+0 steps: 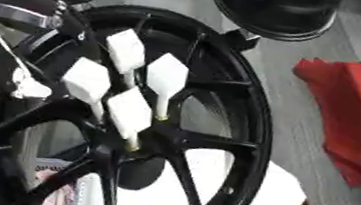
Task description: Pull the pin out of the wheel hub.
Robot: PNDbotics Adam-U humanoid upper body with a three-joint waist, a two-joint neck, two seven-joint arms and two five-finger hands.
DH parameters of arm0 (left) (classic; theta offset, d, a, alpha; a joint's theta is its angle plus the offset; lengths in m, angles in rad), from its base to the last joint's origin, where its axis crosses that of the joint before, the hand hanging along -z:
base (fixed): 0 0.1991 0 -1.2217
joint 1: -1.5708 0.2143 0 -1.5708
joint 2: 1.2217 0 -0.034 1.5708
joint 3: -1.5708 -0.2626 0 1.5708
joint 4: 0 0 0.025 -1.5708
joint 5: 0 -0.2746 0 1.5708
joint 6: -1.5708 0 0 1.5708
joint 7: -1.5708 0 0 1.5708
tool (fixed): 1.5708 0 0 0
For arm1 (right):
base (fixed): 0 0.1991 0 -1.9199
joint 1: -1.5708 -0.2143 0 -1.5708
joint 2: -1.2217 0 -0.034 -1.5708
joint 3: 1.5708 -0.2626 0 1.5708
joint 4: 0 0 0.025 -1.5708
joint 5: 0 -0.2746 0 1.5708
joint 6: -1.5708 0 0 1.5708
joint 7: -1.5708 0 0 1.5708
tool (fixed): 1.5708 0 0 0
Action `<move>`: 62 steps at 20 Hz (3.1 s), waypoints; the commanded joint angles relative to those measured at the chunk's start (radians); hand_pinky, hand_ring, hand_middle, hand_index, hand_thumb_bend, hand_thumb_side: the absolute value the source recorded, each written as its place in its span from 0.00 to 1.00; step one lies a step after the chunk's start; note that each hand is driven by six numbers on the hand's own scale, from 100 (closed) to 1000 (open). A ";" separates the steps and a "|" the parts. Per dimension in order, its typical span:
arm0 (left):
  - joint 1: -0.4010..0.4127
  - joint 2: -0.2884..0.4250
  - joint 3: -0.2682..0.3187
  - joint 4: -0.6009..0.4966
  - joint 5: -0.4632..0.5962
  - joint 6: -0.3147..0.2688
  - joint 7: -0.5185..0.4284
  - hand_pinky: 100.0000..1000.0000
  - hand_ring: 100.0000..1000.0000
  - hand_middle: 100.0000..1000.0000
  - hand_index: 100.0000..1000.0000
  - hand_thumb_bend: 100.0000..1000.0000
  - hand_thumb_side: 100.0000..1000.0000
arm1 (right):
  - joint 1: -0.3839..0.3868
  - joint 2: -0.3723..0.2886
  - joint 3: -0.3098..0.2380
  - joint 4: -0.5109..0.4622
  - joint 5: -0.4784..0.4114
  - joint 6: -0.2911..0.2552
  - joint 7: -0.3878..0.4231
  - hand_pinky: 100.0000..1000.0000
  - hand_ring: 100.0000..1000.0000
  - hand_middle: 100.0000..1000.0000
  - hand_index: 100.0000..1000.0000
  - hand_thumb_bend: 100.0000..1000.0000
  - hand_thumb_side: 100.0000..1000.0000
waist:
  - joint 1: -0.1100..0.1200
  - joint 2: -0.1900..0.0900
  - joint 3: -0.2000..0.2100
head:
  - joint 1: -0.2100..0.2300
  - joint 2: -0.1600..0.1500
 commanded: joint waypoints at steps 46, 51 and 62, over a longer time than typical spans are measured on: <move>-0.063 -0.014 0.118 -0.028 0.178 0.144 0.004 0.62 0.44 0.23 0.31 0.00 0.14 | -0.002 -0.008 -0.013 -0.018 -0.005 0.009 -0.014 0.95 0.67 0.45 0.64 0.25 0.02 | -0.005 -0.024 0.008 | -0.010 -0.004; -0.086 -0.020 0.218 -0.034 0.253 0.174 0.057 0.61 0.41 0.21 0.30 0.00 0.23 | 0.003 -0.012 -0.015 -0.018 -0.007 0.001 -0.017 0.95 0.67 0.45 0.64 0.25 0.02 | -0.011 -0.028 0.020 | -0.017 0.001; 0.107 0.130 0.457 0.069 0.356 0.199 0.258 0.61 0.41 0.19 0.29 0.00 0.26 | 0.013 -0.014 -0.032 -0.018 -0.014 -0.020 -0.038 0.95 0.67 0.45 0.65 0.25 0.01 | -0.026 -0.033 0.047 | -0.025 0.023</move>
